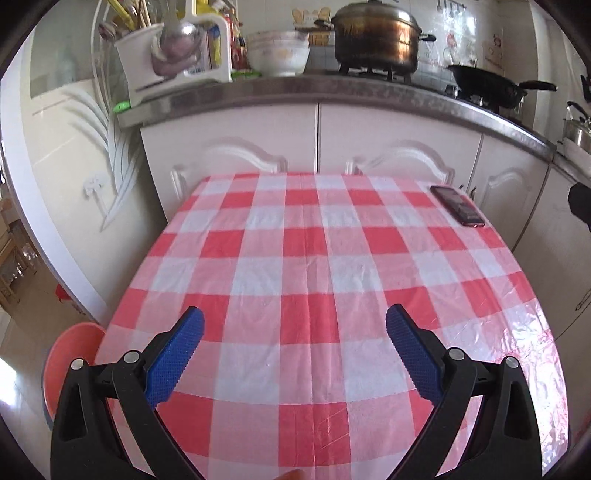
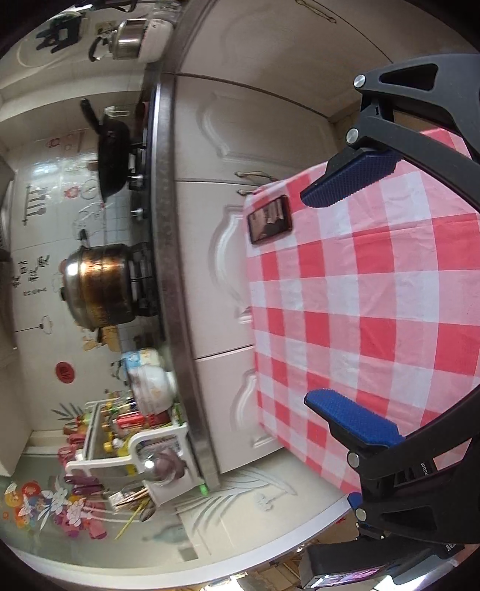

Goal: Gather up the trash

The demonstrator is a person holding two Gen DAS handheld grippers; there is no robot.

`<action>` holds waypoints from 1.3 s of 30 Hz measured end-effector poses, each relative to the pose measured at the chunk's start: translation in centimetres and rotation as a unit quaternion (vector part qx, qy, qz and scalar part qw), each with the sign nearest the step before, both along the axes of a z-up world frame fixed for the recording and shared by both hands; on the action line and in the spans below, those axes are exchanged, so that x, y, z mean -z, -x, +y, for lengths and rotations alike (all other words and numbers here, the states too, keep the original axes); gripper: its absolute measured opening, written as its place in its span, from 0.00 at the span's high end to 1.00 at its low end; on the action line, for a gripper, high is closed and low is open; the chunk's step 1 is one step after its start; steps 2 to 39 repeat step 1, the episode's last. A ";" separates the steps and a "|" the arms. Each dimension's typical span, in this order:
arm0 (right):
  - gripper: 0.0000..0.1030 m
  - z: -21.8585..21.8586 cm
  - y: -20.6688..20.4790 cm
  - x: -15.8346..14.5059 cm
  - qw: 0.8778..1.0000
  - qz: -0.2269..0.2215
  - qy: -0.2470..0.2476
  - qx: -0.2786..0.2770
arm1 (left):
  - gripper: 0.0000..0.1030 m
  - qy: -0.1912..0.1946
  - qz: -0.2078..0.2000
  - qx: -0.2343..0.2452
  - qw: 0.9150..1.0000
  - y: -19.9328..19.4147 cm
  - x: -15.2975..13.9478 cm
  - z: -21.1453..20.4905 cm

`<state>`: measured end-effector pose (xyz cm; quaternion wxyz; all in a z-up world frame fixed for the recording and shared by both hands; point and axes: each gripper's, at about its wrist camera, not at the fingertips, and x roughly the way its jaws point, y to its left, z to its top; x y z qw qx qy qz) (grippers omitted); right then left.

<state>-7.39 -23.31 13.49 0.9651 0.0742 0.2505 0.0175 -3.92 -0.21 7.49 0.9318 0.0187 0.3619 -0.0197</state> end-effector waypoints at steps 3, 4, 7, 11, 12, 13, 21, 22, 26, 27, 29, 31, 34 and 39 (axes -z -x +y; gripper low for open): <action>0.04 -0.1 -1.0 1.5 1.000 0.020 -0.004 -0.001 | 0.05 -0.002 0.011 -0.004 1.000 -0.7 1.0 -0.2; 0.04 -0.1 -1.0 1.5 1.000 0.020 -0.004 -0.001 | 0.05 -0.002 0.011 -0.004 1.000 -0.7 1.0 -0.2; 0.04 -0.1 -1.0 1.5 1.000 0.020 -0.004 -0.001 | 0.05 -0.002 0.011 -0.004 1.000 -0.7 1.0 -0.2; 0.04 -0.1 -1.0 1.5 1.000 0.020 -0.004 -0.001 | 0.05 -0.002 0.011 -0.004 1.000 -0.7 1.0 -0.2; 0.04 -0.1 -1.0 1.5 1.000 0.020 -0.004 -0.001 | 0.05 -0.002 0.011 -0.004 1.000 -0.7 1.0 -0.2; 0.04 -0.1 -1.0 1.5 1.000 0.020 -0.004 -0.001 | 0.05 -0.002 0.011 -0.004 1.000 -0.7 1.0 -0.2; 0.04 -0.1 -1.0 1.5 1.000 0.020 -0.004 -0.001 | 0.05 -0.002 0.011 -0.004 1.000 -0.7 1.0 -0.2; 0.04 -0.1 -1.0 1.5 1.000 0.020 -0.004 -0.001 | 0.05 -0.002 0.011 -0.004 1.000 -0.7 1.0 -0.2; 0.04 -0.1 -1.0 1.5 1.000 0.020 -0.004 -0.001 | 0.05 -0.002 0.011 -0.004 1.000 -0.7 1.0 -0.2; 0.04 -0.1 -1.0 1.5 1.000 0.020 -0.004 -0.001 | 0.05 -0.002 0.011 -0.004 1.000 -0.7 1.0 -0.2; 0.04 -0.1 -1.0 1.5 1.000 0.020 -0.004 -0.001 | 0.05 -0.002 0.011 -0.004 1.000 -0.7 1.0 -0.2; 0.04 -0.1 -1.0 1.5 1.000 0.020 -0.004 -0.001 | 0.05 -0.002 0.011 -0.004 1.000 -0.7 1.0 -0.2; 0.04 -0.1 -1.0 1.5 1.000 0.020 -0.004 -0.001 | 0.05 -0.002 0.011 -0.004 1.000 -0.7 1.0 -0.2; 0.04 -0.1 -1.0 1.5 1.000 0.020 -0.004 -0.001 | 0.05 -0.002 0.011 -0.004 1.000 -0.7 1.0 -0.2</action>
